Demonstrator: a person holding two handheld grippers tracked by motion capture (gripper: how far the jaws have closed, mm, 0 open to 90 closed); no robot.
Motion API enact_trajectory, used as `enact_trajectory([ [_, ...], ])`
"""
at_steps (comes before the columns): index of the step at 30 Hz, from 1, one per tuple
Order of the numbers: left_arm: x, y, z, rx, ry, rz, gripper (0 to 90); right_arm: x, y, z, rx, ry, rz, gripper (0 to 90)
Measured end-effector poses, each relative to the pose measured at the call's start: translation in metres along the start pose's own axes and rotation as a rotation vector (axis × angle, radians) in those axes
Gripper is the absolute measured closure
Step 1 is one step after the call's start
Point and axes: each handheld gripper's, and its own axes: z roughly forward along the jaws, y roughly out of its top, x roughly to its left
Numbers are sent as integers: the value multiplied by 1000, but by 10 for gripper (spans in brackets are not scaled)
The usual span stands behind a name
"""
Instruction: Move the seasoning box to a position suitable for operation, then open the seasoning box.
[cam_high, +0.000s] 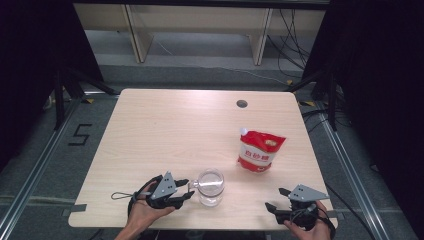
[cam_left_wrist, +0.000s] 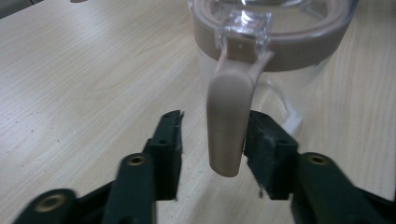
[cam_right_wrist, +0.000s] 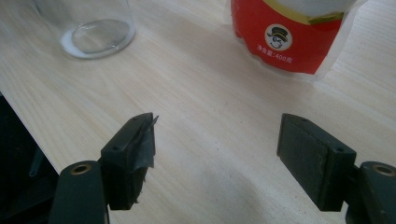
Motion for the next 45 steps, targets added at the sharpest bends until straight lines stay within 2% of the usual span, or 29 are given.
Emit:
enact_trajectory([
  [2,-1,1,-4,8,7,-4,418,-2,-1,-1,-1,-3,1,288],
  [5,-4,2,-9,6,-17,-40,378,-2,-2,-1,-2,-1,6,288],
  [9,-8,6,-21,-24,-12,-80,320,-2,-1,-2,-13,-7,-4,288],
  [10,-8,7,-23,-29,-16,-96,319,-1,-1,-1,-4,-4,1,288],
  [12,-8,10,-26,-30,-26,-101,316,-1,-1,0,-6,4,-8,288],
  [13,-8,11,-27,-30,-33,-114,308,-1,0,1,-4,24,-13,288],
  [14,-8,12,-28,-36,-35,-116,306,0,0,0,-5,5,-13,288],
  [16,-9,15,-31,-44,-35,-128,303,0,0,-1,-5,1,-13,288],
  [19,-8,18,-34,-50,-16,-106,302,-1,0,0,-2,3,-8,288],
  [20,-9,18,-36,-51,-23,-124,302,-2,-1,0,-2,3,-7,288],
  [21,-8,19,-37,-54,-19,-119,302,-2,-1,0,-7,-1,-5,288],
  [22,-7,18,-37,-68,-29,-132,303,-2,-1,-1,-7,-3,-6,288],
  [23,-6,18,-38,-69,-34,-121,308,-2,0,-1,-7,-4,-7,289],
  [25,-6,17,-39,-67,-31,-144,316,-2,0,-1,-12,-10,-19,288],
  [26,-5,18,-38,-74,-37,-133,316,-1,0,-1,-8,-5,-8,289],
  [27,-5,18,-39,-74,-38,-141,316,0,-1,-1,-3,-5,6,289],
  [29,-6,20,-40,-77,-38,-144,317,-1,-1,-1,1,-5,-2,289],
  [30,-7,22,-41,-80,-36,-162,320,-1,-1,-1,0,-3,-6,289],
  [32,-7,24,-41,-90,-46,-137,329,-2,-1,-1,-5,-1,-8,288],
  [33,-8,24,-41,-84,-47,-156,338,-2,-1,-1,-7,-1,-12,289],
  [34,-8,25,-41,-89,-52,-133,349,-2,-1,-1,-7,-2,-12,288],
  [36,-10,26,-40,-90,-46,-154,381,-2,-1,-1,-1,1,-15,289],
  [37,-9,28,-40,-97,-56,-127,392,-1,-1,-1,1,1,-12,288],
  [38,-9,28,-40,-106,-63,-127,465,-1,-1,-1,3,-6,-6,288],
  [39,-11,29,-41,-105,-58,-150,465,-1,-1,-1,3,-6,-6,288],
  [41,-11,31,-42,-121,-60,-126,565,-1,-1,0,-2,8,-10,289],
  [43,-11,32,-42,-133,-54,-135,650,-1,-1,-1,-8,-8,1,288],
  [44,-13,33,-43,-139,-44,-159,698,-1,0,-1,-6,-8,8,289],
  [45,-11,34,-43,-153,-46,-145,732,-3,0,0,-19,-5,-13,289],
])
